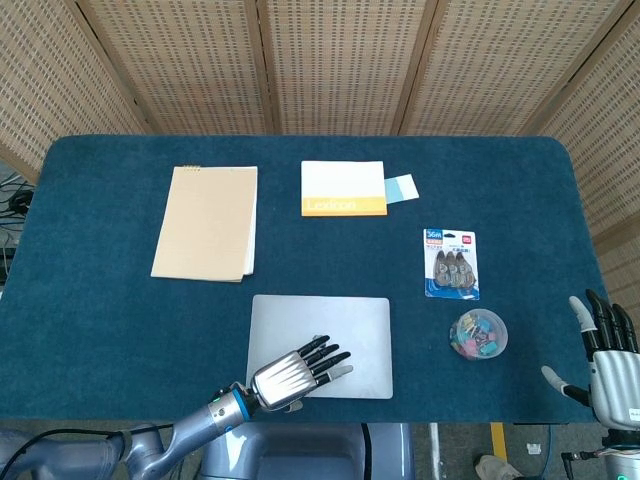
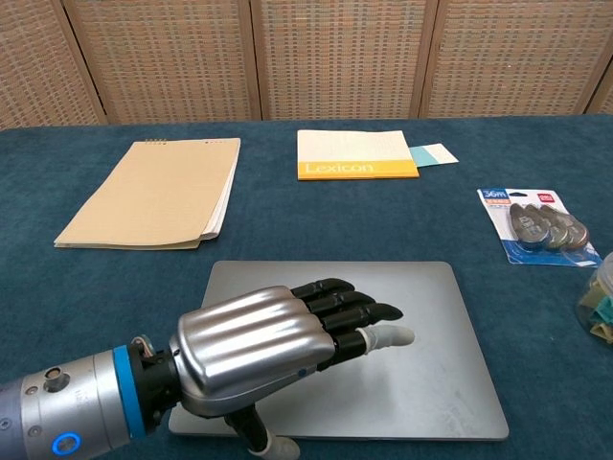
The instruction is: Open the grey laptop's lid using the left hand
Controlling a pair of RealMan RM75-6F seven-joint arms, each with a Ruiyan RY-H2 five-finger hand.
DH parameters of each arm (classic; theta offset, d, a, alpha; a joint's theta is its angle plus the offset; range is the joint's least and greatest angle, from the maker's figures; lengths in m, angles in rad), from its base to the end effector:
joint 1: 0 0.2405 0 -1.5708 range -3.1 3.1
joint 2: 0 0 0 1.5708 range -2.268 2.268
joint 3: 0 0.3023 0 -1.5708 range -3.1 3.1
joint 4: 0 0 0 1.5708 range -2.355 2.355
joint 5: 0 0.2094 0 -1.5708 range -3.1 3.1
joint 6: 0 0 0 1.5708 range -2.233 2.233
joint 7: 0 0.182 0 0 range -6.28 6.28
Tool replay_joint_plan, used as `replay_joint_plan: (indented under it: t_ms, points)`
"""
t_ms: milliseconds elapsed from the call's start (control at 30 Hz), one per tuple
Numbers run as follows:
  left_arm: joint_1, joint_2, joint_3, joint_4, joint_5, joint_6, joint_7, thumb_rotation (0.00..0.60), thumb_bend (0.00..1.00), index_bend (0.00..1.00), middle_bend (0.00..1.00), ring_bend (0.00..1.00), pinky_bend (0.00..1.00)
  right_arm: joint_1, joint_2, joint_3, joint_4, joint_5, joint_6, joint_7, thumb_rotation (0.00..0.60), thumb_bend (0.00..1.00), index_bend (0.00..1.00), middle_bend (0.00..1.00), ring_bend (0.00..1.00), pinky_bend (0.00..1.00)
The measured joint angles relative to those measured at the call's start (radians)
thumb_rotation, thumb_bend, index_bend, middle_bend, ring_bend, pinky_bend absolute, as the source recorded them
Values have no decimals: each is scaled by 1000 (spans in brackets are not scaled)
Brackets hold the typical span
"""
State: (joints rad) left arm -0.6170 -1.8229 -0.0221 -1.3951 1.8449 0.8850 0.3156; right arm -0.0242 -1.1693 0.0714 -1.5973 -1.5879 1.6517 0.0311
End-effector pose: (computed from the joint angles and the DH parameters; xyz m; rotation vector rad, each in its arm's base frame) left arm -0.1056 0.2499 -0.1527 -2.4666 -0.5016 -1.1443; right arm -0.3460 -0.1865 0.1887 1.2676 -0.8417 1.0343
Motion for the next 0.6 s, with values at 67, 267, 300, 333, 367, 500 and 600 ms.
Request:
replay_joint_plan:
  t_ms: [67, 267, 300, 333, 367, 500, 600]
  points:
    - [-5, -16, 0, 14, -15, -6, 11, 600, 0, 0, 0, 0, 0, 0, 1, 1, 1, 3, -1, 5, 600, 0, 3, 0, 0, 0]
    - [-13, -36, 6, 35, -36, -3, 28, 600, 0, 0, 0, 0, 0, 1, 5, 2, 1, 6, -2, 17, 600, 0, 3, 0, 0, 0]
    - [-14, -40, 6, 40, -41, -2, 32, 600, 0, 0, 0, 0, 0, 0, 6, 2, 1, 6, -2, 19, 600, 0, 3, 0, 0, 0]
    - [-16, -44, 5, 43, -45, -2, 34, 600, 0, 0, 0, 0, 0, 0, 7, 2, 1, 6, -2, 21, 600, 0, 3, 0, 0, 0]
    - [-17, -49, 5, 47, -49, -1, 37, 600, 0, 0, 0, 0, 0, 0, 7, 2, 1, 6, -1, 22, 600, 0, 3, 0, 0, 0]
    - [-25, -67, 3, 57, -66, 1, 43, 600, 0, 0, 0, 0, 0, 0, 8, 2, 1, 6, 0, 26, 600, 0, 3, 0, 0, 0]
    - [-31, -75, 2, 59, -76, -1, 53, 600, 0, 0, 0, 0, 0, 0, 9, 2, 1, 7, -1, 29, 600, 0, 3, 0, 0, 0]
